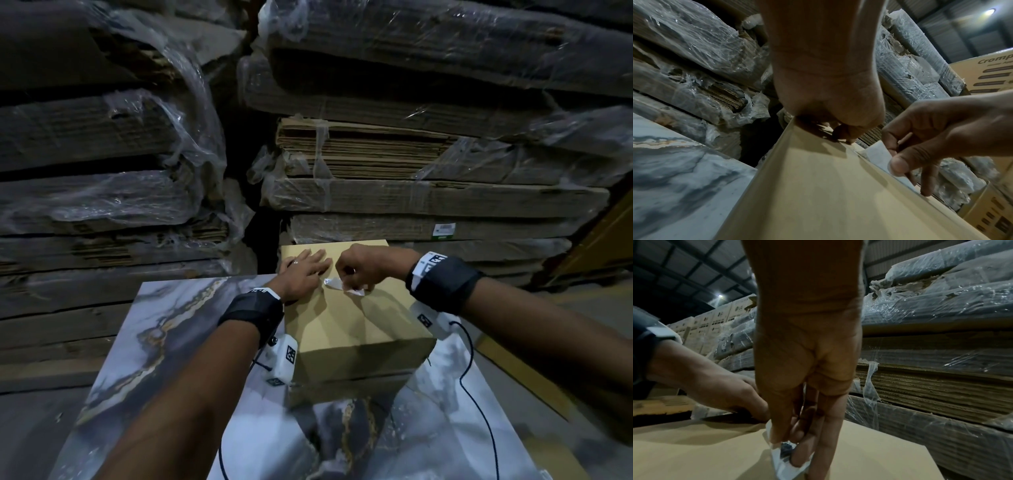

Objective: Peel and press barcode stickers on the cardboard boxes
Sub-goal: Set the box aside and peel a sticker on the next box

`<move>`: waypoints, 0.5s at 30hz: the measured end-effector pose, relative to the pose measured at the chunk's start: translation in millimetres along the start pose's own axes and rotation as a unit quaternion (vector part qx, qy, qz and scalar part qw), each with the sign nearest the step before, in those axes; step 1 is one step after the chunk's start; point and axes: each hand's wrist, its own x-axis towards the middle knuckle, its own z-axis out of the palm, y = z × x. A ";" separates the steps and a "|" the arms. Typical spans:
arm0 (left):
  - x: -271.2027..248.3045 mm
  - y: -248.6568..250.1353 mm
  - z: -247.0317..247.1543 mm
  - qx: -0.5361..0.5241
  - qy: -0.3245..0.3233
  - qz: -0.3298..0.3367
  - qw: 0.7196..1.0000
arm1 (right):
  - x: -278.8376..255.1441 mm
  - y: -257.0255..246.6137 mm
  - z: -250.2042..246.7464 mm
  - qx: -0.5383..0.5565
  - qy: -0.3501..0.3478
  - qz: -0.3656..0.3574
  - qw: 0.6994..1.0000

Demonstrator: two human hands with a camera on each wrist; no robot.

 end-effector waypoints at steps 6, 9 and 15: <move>-0.3 0.3 -0.9 0.001 -0.003 0.001 1.000 | 5.6 -2.3 -7.0 -0.014 -0.025 0.002 1.000; 1.9 -1.9 0.4 0.000 -0.001 0.001 1.000 | -1.8 -2.6 -3.6 -0.022 0.003 -0.008 1.000; 5.7 -6.1 4.2 -0.011 0.003 0.002 1.000 | -26.5 21.5 9.8 0.017 0.090 -0.058 0.994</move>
